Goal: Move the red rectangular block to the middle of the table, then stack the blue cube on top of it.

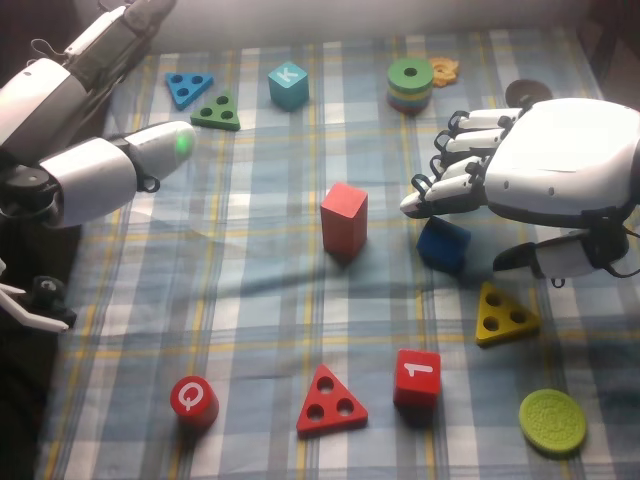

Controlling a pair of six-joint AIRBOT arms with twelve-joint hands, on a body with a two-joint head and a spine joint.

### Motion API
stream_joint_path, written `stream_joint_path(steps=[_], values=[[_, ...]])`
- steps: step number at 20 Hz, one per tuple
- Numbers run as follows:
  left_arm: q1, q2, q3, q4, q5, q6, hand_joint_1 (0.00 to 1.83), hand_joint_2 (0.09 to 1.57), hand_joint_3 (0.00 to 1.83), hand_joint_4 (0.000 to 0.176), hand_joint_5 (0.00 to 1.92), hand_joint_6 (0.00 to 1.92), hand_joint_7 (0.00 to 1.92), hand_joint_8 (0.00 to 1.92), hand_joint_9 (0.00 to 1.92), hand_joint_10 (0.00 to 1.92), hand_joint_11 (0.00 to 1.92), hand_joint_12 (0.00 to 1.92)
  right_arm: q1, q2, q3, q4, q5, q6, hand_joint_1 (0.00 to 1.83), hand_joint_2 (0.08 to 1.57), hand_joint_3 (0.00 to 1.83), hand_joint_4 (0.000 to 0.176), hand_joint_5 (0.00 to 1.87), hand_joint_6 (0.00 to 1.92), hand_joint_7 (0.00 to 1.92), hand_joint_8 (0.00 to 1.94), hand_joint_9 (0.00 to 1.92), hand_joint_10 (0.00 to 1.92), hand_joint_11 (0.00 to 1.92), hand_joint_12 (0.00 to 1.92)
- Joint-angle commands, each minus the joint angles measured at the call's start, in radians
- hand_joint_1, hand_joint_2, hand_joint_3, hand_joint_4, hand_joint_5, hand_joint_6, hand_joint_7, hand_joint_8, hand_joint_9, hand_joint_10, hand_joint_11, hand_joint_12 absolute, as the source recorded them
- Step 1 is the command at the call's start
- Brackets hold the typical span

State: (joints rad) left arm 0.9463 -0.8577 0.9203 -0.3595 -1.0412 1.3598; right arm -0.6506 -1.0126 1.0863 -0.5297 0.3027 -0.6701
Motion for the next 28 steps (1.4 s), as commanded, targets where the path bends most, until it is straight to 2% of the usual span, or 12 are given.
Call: stream_joint_path(steps=[1,5,13,15,17,19,20,21,22,23,24,28], values=[[-0.006,-0.004,0.001,0.012,-0.122,-0.009,0.76,1.35,0.0,0.127,0.0,0.0,0.0,0.0,0.0,0.0,0.0,0.0,0.017,-0.002,0.0,0.007,0.097,0.0,0.99,1.16,0.0,0.0,0.38,0.01,0.47,0.01,0.14,0.8,0.0,1.26],[-0.006,-0.004,0.001,0.011,-0.122,-0.009,0.8,1.35,0.0,0.113,0.0,0.0,0.0,0.0,0.0,0.0,0.0,0.0,0.018,-0.011,0.005,0.003,0.097,0.0,1.0,1.19,0.01,0.004,0.45,0.04,0.52,0.02,0.15,0.85,0.0,1.24],[-0.001,-0.004,0.001,0.01,-0.126,-0.011,0.79,1.35,0.0,0.117,0.0,0.0,0.0,0.0,0.0,0.0,0.0,0.0,0.018,-0.018,0.003,0.003,0.101,0.0,1.06,1.2,0.0,0.0,0.56,0.11,0.67,0.07,0.22,1.0,0.0,1.42],[0.002,-0.004,0.0,0.009,-0.128,-0.013,0.8,1.35,0.0,0.113,0.0,0.0,0.0,0.0,0.0,0.0,0.0,0.0,0.018,-0.001,-0.009,0.004,0.112,0.0,1.01,1.21,0.0,0.0,0.47,0.08,0.55,0.02,0.14,1.01,0.0,1.38],[0.004,-0.004,0.0,0.007,-0.131,-0.014,0.79,1.35,0.0,0.119,0.0,0.0,0.0,0.0,0.0,0.0,0.0,0.0,0.018,0.013,-0.02,0.01,0.126,0.0,1.01,1.18,0.0,0.0,0.31,0.01,0.28,0.0,0.03,0.85,0.0,1.33],[0.004,-0.004,0.0,0.007,-0.132,-0.015,0.81,1.34,0.0,0.11,0.0,0.0,0.0,0.0,0.0,0.0,0.0,0.0,0.018,0.04,-0.034,0.027,0.151,0.0,1.01,1.15,0.0,0.035,0.19,0.0,0.16,0.0,0.0,0.76,0.0,1.34],[0.005,-0.004,-0.001,0.007,-0.133,-0.015,0.82,1.34,0.0,0.109,0.0,0.0,0.0,0.0,0.0,0.0,0.0,0.0,0.018,0.05,-0.042,0.034,0.163,0.0,1.02,1.15,0.0,0.063,0.15,0.0,0.14,0.0,0.0,0.73,0.0,1.34],[0.005,-0.004,-0.001,0.007,-0.133,-0.015,0.83,1.34,0.0,0.111,0.0,0.0,0.0,0.0,0.0,0.0,0.0,0.0,0.018,0.062,-0.052,0.039,0.171,0.0,1.02,1.14,0.0,0.076,0.13,0.0,0.14,0.0,0.0,0.75,0.0,1.34],[0.006,-0.004,-0.001,0.007,-0.133,-0.016,0.84,1.34,0.0,0.102,0.0,0.0,0.0,0.0,0.0,0.0,0.0,0.0,0.016,0.076,-0.064,0.04,0.173,0.0,1.0,1.15,0.0,0.079,0.13,0.0,0.18,0.01,0.0,0.83,0.0,1.41],[0.007,-0.004,-0.001,0.007,-0.134,-0.016,0.85,1.34,0.0,0.103,0.0,0.0,0.0,0.0,0.0,0.0,0.0,0.0,0.01,0.086,-0.072,0.039,0.174,0.0,0.98,1.15,0.0,0.025,0.23,0.05,0.27,0.04,0.02,0.89,0.0,1.49],[0.007,-0.004,-0.001,0.006,-0.134,-0.016,0.85,1.34,0.0,0.102,0.0,0.0,0.0,0.0,0.0,0.0,0.0,0.0,0.003,0.094,-0.079,0.039,0.174,-0.001,0.96,1.16,0.0,0.0,0.27,0.07,0.31,0.06,0.04,0.91,0.0,1.51],[0.009,-0.004,-0.001,0.003,-0.134,-0.016,0.84,1.35,0.0,0.097,0.0,0.0,0.0,0.0,0.0,0.0,0.0,0.0,-0.018,0.106,-0.088,0.038,0.163,-0.001,0.9,1.17,0.01,0.0,0.33,0.1,0.35,0.06,0.02,0.9,0.0,1.5]])
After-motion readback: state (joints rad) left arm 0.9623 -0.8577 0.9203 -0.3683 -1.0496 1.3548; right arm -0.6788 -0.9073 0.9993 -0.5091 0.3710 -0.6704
